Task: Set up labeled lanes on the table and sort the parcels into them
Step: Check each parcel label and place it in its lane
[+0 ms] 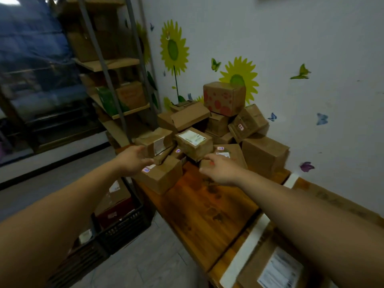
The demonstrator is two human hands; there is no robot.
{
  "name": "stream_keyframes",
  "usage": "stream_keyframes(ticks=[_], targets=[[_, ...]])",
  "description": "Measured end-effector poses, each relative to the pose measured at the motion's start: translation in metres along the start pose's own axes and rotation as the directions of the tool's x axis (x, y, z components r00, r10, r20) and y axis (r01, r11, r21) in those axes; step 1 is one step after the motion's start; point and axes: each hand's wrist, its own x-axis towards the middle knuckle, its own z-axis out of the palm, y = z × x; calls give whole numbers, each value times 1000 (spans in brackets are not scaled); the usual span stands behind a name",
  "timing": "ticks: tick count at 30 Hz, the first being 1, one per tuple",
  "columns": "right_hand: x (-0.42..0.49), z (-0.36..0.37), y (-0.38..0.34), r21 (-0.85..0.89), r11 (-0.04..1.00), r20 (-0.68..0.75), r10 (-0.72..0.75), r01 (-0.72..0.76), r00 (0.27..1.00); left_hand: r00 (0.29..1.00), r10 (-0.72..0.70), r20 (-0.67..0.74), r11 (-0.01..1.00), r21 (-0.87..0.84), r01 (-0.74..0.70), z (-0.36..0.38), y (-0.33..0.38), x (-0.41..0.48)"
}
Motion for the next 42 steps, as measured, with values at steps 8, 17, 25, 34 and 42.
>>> stream_keyframes(ticks=[8,17,25,34,42], targets=[[125,40,-66,57,994,-33,90,-88,995,996,85,-3,992,97,-84,-7,-69,154],[224,80,-88,157,970,15,187,-188,982,984,2,180,989,143,-28,19,-106,257],[281,108,-88,551,801,-20,294,-235,956,990,7,143,852,-520,69,17,-113,273],[257,65,-111,785,617,-333,343,57,878,778,432,456,507,-836,209,-3,-77,255],[169,68,-131,604,795,-666,465,56,584,505,570,648,345,-746,569,-12,-69,227]])
